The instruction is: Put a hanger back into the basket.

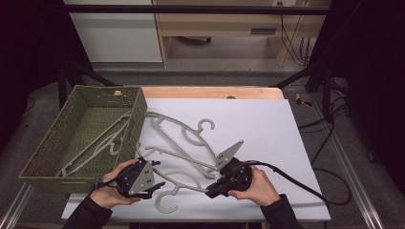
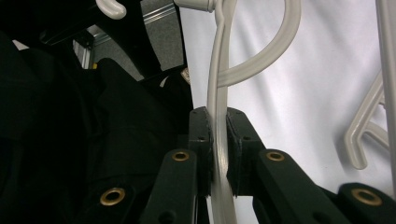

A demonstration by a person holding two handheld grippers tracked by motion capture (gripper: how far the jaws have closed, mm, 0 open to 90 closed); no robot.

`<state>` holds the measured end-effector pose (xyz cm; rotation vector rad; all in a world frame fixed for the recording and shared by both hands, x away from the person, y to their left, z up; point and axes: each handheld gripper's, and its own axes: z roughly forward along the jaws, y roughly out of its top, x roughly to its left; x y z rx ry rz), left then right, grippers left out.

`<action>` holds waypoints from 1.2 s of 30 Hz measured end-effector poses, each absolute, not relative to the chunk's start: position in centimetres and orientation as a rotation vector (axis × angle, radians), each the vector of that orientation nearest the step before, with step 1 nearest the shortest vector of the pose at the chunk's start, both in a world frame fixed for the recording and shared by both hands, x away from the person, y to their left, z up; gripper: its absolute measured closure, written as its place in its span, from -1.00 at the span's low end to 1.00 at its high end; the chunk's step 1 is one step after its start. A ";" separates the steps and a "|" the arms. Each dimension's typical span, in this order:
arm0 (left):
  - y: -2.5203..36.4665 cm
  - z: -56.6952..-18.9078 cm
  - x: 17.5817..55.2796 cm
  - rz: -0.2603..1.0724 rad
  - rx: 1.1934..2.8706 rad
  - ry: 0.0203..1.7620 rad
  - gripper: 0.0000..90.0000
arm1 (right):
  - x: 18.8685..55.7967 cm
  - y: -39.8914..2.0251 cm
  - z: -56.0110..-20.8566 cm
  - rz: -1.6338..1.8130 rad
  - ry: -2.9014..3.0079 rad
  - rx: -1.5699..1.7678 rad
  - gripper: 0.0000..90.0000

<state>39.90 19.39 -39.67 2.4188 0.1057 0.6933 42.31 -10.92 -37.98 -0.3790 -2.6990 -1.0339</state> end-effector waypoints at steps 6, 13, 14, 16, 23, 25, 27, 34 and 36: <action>18.8 -40.3 39.8 0.743 2.481 0.016 0.18 | 42.3 -10.8 -38.2 -1.019 -2.691 -0.364 0.82; 18.6 -40.8 39.9 0.745 2.497 -0.023 0.49 | 42.3 -10.9 -38.1 -1.014 -2.688 -0.357 0.82; 18.6 -40.8 39.8 0.747 2.502 -0.036 0.50 | 42.4 -10.9 -38.1 -1.018 -2.688 -0.351 0.82; 18.6 -40.8 39.8 0.751 2.510 -0.053 0.52 | 42.3 -11.0 -38.1 -1.014 -2.684 -0.353 0.82; 18.6 -40.7 39.4 0.780 2.506 -0.089 0.58 | 42.4 -11.1 -38.0 -1.039 -2.707 -0.316 0.81; 18.6 -40.7 39.4 0.781 2.517 -0.106 0.60 | 42.4 -11.2 -38.0 -1.052 -2.721 -0.308 0.81; 18.5 -40.9 39.4 0.763 2.525 -0.108 0.63 | 42.4 -11.3 -38.0 -1.088 -2.748 -0.285 0.80; 18.8 -40.3 39.3 0.760 2.484 -0.108 0.69 | 42.7 -11.9 -38.2 -1.140 -2.790 -0.312 0.72; 18.9 -40.2 39.2 0.757 2.467 -0.096 0.72 | 42.8 -12.2 -38.2 -1.169 -2.824 -0.334 0.68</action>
